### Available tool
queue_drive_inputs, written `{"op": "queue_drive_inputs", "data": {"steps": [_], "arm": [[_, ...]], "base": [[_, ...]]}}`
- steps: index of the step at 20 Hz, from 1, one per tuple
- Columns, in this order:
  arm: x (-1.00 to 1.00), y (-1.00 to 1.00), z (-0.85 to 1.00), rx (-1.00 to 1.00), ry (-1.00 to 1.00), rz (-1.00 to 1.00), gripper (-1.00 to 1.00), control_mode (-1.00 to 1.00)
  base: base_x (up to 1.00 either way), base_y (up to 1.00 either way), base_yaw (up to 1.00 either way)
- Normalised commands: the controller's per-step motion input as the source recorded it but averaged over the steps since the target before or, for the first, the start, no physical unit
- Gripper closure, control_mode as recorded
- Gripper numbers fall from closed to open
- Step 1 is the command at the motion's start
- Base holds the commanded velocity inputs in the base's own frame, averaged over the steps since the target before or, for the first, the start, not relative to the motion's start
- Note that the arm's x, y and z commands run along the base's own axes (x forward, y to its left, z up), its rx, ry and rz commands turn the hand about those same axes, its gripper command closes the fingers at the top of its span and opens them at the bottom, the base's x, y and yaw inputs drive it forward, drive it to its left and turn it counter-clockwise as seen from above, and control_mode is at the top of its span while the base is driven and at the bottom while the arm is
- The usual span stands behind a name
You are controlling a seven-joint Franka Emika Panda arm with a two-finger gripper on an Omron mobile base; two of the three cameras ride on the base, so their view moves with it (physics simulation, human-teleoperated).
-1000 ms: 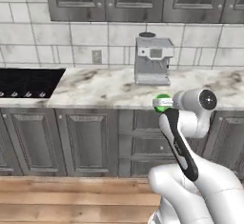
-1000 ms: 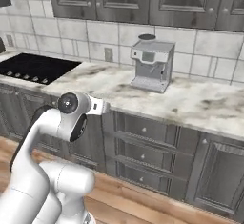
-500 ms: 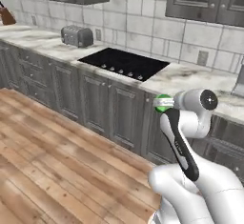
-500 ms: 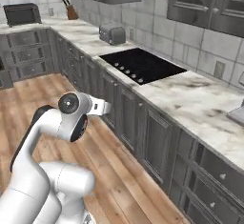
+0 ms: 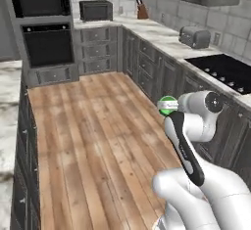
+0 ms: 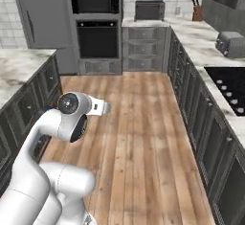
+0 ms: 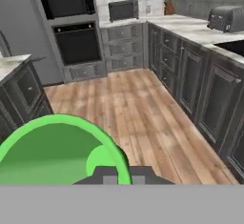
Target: Place the pitcher and cup on the dining counter for serving.
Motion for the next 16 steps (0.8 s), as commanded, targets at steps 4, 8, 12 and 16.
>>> {"op": "queue_drive_inputs", "data": {"steps": [4, 8, 12, 16], "arm": [[0.00, 0.00, 0.00, 0.00, 0.00, 0.00, 1.00, 1.00], [0.00, 0.00, 0.00, 0.00, 0.00, 0.00, 1.00, 1.00], [0.00, 0.00, 0.00, 0.00, 0.00, 0.00, 1.00, 1.00], [0.00, 0.00, 0.00, 0.00, 0.00, 0.00, 1.00, 1.00]], "base": [[0.00, -0.03, 0.90], [0.04, 0.00, 0.87], [0.26, 0.08, 0.64], [0.82, -0.43, 0.51]]}}
